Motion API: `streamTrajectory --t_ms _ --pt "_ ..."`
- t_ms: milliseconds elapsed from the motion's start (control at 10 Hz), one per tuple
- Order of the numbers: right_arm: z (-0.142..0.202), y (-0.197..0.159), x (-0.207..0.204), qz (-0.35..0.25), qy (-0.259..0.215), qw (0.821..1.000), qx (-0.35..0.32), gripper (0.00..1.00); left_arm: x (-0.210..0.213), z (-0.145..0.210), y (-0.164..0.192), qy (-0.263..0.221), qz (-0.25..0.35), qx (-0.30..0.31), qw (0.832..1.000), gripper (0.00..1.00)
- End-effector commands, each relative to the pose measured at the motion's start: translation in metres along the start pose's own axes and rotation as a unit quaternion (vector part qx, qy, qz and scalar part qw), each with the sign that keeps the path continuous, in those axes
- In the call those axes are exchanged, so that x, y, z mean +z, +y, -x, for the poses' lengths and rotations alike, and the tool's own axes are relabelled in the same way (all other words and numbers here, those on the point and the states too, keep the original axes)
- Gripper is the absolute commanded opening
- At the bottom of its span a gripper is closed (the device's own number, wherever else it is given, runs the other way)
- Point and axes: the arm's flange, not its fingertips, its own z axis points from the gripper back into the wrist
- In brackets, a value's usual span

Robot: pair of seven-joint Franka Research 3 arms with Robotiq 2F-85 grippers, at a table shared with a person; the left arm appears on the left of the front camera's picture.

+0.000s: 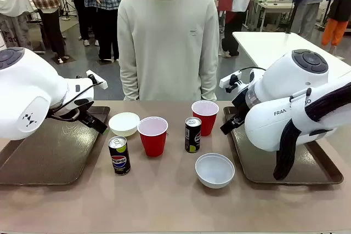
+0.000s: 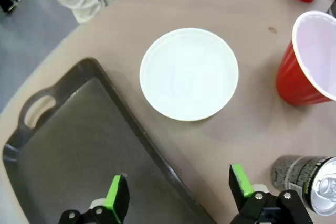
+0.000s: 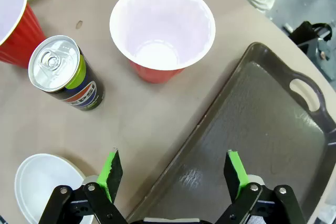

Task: Prepare tableware on both trays.
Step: Pick up a Picnic Bowl from the table and place it on a Handle tray.

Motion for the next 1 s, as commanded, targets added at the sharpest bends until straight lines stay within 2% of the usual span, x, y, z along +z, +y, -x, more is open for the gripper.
streamTrajectory --t_ms 0,900 --pt "0.0 0.0 0.0 0.0 0.0 1.0 0.0 1.0 0.0 0.0 -0.0001 0.0 0.0 0.0 1.0 1.0" --pt "0.0 0.0 0.0 0.0 0.0 1.0 0.0 1.0 0.0 0.0 -0.0001 0.0 0.0 0.0 1.0 1.0"
